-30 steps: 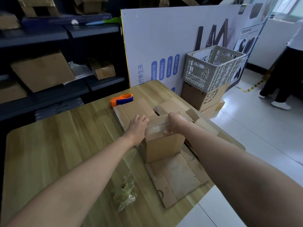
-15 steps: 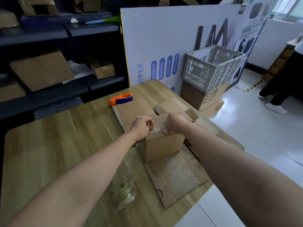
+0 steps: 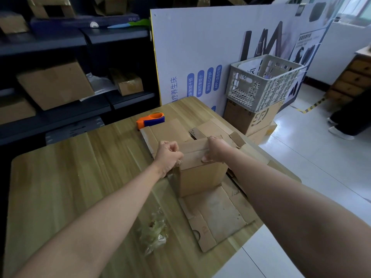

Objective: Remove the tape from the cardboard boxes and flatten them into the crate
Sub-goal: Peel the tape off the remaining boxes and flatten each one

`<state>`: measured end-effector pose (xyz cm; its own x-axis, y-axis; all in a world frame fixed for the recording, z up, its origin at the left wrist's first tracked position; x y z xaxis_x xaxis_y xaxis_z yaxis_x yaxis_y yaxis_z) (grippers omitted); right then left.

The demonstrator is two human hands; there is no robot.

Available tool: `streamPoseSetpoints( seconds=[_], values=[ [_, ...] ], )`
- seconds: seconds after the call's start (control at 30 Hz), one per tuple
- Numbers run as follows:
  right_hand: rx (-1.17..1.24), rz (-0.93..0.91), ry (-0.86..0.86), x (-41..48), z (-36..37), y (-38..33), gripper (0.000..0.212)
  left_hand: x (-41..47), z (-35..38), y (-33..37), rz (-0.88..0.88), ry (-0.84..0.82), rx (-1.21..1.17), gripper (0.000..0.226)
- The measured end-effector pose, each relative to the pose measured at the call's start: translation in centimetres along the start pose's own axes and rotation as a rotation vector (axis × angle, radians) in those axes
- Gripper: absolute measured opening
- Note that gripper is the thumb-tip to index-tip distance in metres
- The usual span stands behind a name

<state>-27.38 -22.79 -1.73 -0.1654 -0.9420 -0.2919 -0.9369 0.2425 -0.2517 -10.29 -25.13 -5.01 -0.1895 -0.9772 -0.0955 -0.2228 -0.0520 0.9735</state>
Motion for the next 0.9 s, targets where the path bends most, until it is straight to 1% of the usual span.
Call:
streamPoseSetpoints(
  seconds=[0.17, 0.23, 0.3, 0.33, 0.37, 0.47, 0.5, 0.57, 0.67, 0.83, 0.9],
  values=[
    [0.007, -0.011, -0.016, 0.1, -0.1, -0.2, 0.074, -0.9, -2.1, -2.5, -0.229, 0.000, -0.443, 0.038],
    [-0.006, -0.020, -0.037, -0.1, -0.1, -0.2, 0.071, -1.1, -2.5, -2.5, -0.256, 0.008, -0.524, 0.036],
    [-0.013, -0.048, -0.053, -0.3, -0.4, -0.3, 0.070, -1.3, -2.4, -2.3, -0.270, 0.009, -0.551, 0.034],
    [-0.014, -0.077, -0.067, -0.5, -0.7, -0.4, 0.074, -1.4, -2.2, -2.0, -0.274, 0.005, -0.566, 0.033],
    [-0.026, -0.118, -0.091, -0.6, -1.0, -0.7, 0.083, -1.5, -1.9, -1.6, -0.277, -0.005, -0.586, 0.030],
    [-0.052, -0.238, -0.210, -1.7, -2.1, -2.0, 0.122, -1.1, -0.7, 0.4, -0.274, -0.073, -0.675, 0.024],
    [-0.039, -0.261, -0.226, -2.1, -2.4, -2.5, 0.129, -0.9, -0.2, 1.2, -0.263, -0.093, -0.697, 0.022],
    [-0.002, -0.299, -0.212, -2.5, -2.7, -3.2, 0.136, -0.7, 0.6, 2.5, -0.244, -0.122, -0.703, 0.023],
    [0.050, -0.326, -0.176, -2.8, -2.7, -3.2, 0.137, -0.8, 1.9, 3.8, -0.239, -0.179, -0.690, 0.025],
    [0.097, -0.276, -0.206, -3.1, -2.3, -1.6, 0.125, -1.4, 3.6, 3.2, -0.294, -0.149, -0.772, 0.019],
    [0.121, -0.236, -0.200, -3.4, -1.9, -0.2, 0.123, -1.5, 3.6, 2.7, -0.292, -0.125, -0.737, 0.028]
  ],
)
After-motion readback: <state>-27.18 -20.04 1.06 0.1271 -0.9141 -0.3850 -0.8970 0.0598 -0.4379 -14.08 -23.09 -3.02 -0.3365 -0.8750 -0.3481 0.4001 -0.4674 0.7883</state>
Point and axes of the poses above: each hand's wrist, its own x-axis towards the middle knuckle, its own z-axis out of the palm, y = z × x, the point moved 6 cm from there along x, towards the middle knuckle, and after that the axes turned 2 degrees about y, right-handed, at the moved point
